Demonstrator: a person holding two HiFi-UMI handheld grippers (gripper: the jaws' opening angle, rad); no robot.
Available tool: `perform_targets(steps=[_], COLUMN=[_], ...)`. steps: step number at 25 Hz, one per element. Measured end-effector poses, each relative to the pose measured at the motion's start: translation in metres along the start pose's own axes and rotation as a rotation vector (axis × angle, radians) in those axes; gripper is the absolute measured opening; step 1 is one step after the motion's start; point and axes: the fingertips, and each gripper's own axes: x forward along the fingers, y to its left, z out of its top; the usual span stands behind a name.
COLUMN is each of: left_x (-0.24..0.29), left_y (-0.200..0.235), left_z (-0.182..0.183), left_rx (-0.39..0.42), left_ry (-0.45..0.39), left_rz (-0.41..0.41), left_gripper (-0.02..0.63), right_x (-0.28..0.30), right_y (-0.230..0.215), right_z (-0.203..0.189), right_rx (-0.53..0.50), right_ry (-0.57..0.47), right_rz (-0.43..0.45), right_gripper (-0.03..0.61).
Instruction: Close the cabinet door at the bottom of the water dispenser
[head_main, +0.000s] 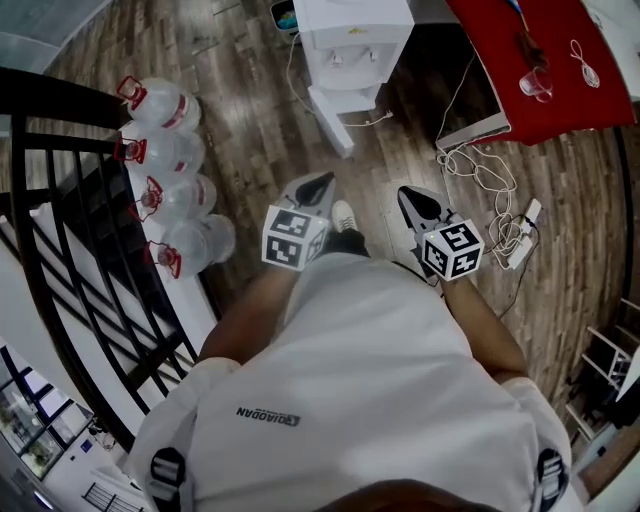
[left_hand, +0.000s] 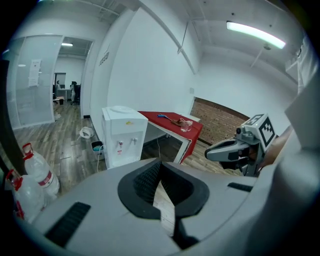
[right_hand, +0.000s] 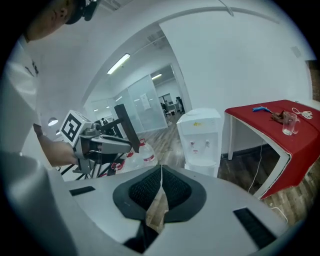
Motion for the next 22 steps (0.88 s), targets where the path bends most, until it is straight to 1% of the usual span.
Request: perform_targets(steps=[6,10,11,12,13,14,19,22], left_x=[0.036,0.049,0.052,0.056,0.061,0.066,0.104,0.132], left_y=[0.061,0.085,0.091,0.095,0.099,0.102,0.114,0.122], left_z=[0.010,0.001,-0.003,-0.006,-0.011,-0.017,-0.057,-0.071], left_rx=[-0.020,-0.051,-0.062,-0.073,-0.083,-0.093,-0.137,-0.168], left_ry=[0.021,0.049,0.058,0.066,0.074,0.083,0.160,0.182], left_rz=[0.049,0.071,0.077,0.083,0.089,0.095,0.118,0.128], left_gripper=[-0.003,-0.003,-0.003,-0.003,-0.003,-0.003,-0.003,-0.003], right_x=[0.064,0.100,0.110,0.121,0.132,0.143,0.210,0.255], right_y=[-0.033,-0.038,-0.039,-0.042,-0.045,-0.049,-0.081,-0.108], right_z=[0.009,-0.009,-0.015,-0.023,-0.032,-0.042,-0.095,-0.133], right_rx=[0.017,-0.007,-0.018,-0.025,-0.026,-0.025,-0.056,-0.043], right_ry=[0.073,0.149,0.172,0.195,0.217,0.238,0.320,0.377], right_rz=[0.012,0.029,0.038,0.047,0.056,0.062,0.045,0.020], right_gripper=[0.023,0.026,0.029,0.052,0.088,0.095,0.095,0.095])
